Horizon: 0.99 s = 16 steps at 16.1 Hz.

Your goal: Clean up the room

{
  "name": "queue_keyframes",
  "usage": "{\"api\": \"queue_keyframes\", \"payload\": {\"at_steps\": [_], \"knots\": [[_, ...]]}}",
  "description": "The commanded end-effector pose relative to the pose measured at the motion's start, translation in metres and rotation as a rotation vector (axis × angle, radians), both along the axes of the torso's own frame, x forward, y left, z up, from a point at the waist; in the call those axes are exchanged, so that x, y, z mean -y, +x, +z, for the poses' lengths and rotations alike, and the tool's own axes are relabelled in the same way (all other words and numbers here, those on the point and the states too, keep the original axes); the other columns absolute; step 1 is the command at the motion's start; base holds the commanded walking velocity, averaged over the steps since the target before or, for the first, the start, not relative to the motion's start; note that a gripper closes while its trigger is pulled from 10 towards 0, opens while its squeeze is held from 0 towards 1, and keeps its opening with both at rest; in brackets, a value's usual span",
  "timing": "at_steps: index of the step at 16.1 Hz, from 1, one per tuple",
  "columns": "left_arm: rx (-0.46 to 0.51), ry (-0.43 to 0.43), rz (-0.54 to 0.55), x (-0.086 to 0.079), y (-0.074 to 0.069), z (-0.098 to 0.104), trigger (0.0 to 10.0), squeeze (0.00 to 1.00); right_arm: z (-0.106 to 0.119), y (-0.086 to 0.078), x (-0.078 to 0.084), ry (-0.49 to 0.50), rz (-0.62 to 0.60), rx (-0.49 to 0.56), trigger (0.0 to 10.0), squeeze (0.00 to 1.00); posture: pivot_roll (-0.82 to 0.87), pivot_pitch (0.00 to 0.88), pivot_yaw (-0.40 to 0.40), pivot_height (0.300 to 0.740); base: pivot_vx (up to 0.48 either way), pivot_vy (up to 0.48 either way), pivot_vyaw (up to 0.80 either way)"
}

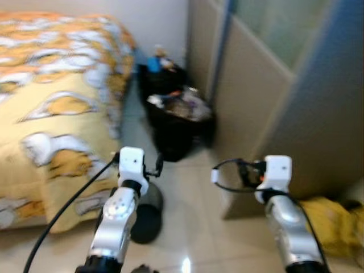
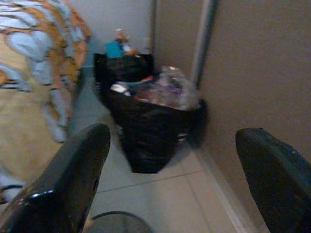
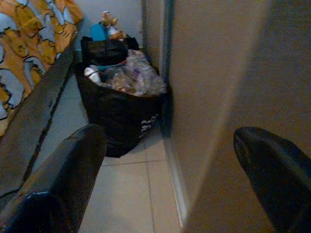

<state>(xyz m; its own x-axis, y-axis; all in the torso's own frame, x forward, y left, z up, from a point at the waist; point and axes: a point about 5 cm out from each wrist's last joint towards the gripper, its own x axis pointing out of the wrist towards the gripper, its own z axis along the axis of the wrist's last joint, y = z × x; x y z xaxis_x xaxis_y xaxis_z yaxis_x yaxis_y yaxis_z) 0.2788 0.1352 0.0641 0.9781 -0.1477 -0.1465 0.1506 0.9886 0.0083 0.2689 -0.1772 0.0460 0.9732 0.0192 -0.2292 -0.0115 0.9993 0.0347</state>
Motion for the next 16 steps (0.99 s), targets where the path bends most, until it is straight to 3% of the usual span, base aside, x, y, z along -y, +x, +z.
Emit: {"api": "queue_keyframes", "payload": {"at_steps": [1, 4, 6, 10, 12, 13, 16], "knots": [[-0.005, 0.027, 0.023, -0.008, 0.002, -0.001, 10.0, 0.0, 0.001, 0.003, -0.009, 0.024, 0.018, 0.01, 10.0, 0.0, -0.03, 0.0, 0.012, 0.74, 0.0, 0.48, 0.79], [-0.007, 0.049, 0.033, -0.013, 0.003, -0.002, 10.0, 0.0, -0.001, 0.003, -0.009, 0.023, 0.009, 0.008, 10.0, 0.0, -0.02, 0.0, 0.011, 0.74, 0.0, 0.48, 0.66], [-0.004, 0.054, 0.04, -0.016, 0.003, -0.002, 10.0, 0.0, -0.002, 0.002, -0.009, 0.018, 0.007, 0.001, 10.0, 0.0, -0.02, 0.0, 0.006, 0.74, 0.0, 0.48, 0.0], [-0.007, 0.043, 0.047, -0.016, 0.001, -0.003, 10.0, 0.0, -0.004, 0.002, -0.01, 0.011, 0.012, -0.004, 10.0, 0.0, -0.01, 0.0, 0.001, 0.74, 0.0, 0.48, -0.72], [0.022, 0.1, 0.084, -0.022, 0.002, -0.001, 10.0, 0.0, -0.003, 0.003, -0.012, 0.02, 0.018, 0.007, 10.0, 0.0, -0.01, 0.0, 0.001, 0.74, 0.0, 0.24, 0.0], [0.018, 0.048, 0.096, -0.023, 0.001, 0.0, 10.0, 0.0, -0.003, 0.003, -0.013, 0.021, 0.021, 0.01, 10.0, 0.0, -0.01, 0.0, 0.002, 0.74, 0.307, 0.371, 0.0], [0.037, 0.039, 0.118, -0.028, 0.001, 0.002, 10.0, 0.0, 0.003, 0.005, -0.012, 0.01, 0.008, 0.06, 10.0, 0.0, 0.0, 0.0, -0.003, 0.74, 0.413, 0.172, 0.0]]}}
